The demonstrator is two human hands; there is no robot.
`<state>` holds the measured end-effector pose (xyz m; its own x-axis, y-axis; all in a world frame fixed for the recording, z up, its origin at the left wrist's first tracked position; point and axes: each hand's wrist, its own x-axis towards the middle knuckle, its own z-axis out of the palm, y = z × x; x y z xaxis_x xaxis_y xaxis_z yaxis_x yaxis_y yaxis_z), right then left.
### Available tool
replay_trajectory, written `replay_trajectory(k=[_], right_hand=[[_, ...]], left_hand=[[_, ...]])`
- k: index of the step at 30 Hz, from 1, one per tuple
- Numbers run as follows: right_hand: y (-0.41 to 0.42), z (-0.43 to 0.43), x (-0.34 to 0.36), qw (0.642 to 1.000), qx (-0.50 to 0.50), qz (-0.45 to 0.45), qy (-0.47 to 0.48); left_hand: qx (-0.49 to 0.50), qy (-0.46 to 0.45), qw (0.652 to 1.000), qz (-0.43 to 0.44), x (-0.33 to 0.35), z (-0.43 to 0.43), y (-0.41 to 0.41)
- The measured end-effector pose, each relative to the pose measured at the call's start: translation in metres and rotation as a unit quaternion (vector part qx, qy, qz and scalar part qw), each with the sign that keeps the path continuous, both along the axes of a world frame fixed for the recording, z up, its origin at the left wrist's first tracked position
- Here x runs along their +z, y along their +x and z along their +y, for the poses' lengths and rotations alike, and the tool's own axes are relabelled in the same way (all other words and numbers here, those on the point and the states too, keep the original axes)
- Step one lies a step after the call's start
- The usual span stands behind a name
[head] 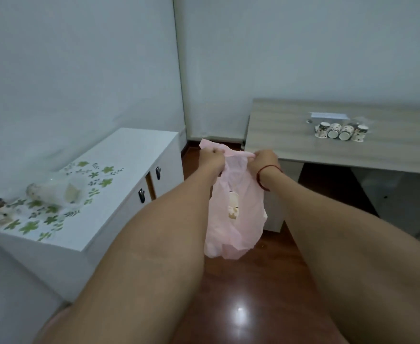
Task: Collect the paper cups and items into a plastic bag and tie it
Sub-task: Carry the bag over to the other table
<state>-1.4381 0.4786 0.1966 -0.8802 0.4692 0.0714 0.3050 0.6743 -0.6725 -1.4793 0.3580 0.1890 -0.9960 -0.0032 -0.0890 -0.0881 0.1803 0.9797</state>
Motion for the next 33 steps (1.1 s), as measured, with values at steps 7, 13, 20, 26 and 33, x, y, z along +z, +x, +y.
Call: replay_trajectory(k=[7,13,20,26,33], right_hand=[[-0.072,0.17,0.022,1.0,-0.021,0.004,-0.005],[-0.121,0.293,0.009,0.998,-0.054,0.006,-0.014],[-0.186,0.426,-0.008,0.998,-0.064,-0.001,-0.005],[-0.261,0.547,0.002,0.996,-0.086,0.006,0.008],[-0.303,0.67,-0.003,0.992,-0.125,0.008,-0.023]], left_hand=[[0.006,0.013,1.0,0.026,0.006,0.166,-0.081],[-0.03,0.002,0.999,0.018,0.004,0.287,-0.137],[-0.072,0.002,0.997,0.027,-0.01,0.42,-0.2],[-0.096,0.013,0.995,0.012,0.009,0.543,-0.272],[-0.125,0.004,0.992,0.003,0.001,0.667,-0.325]])
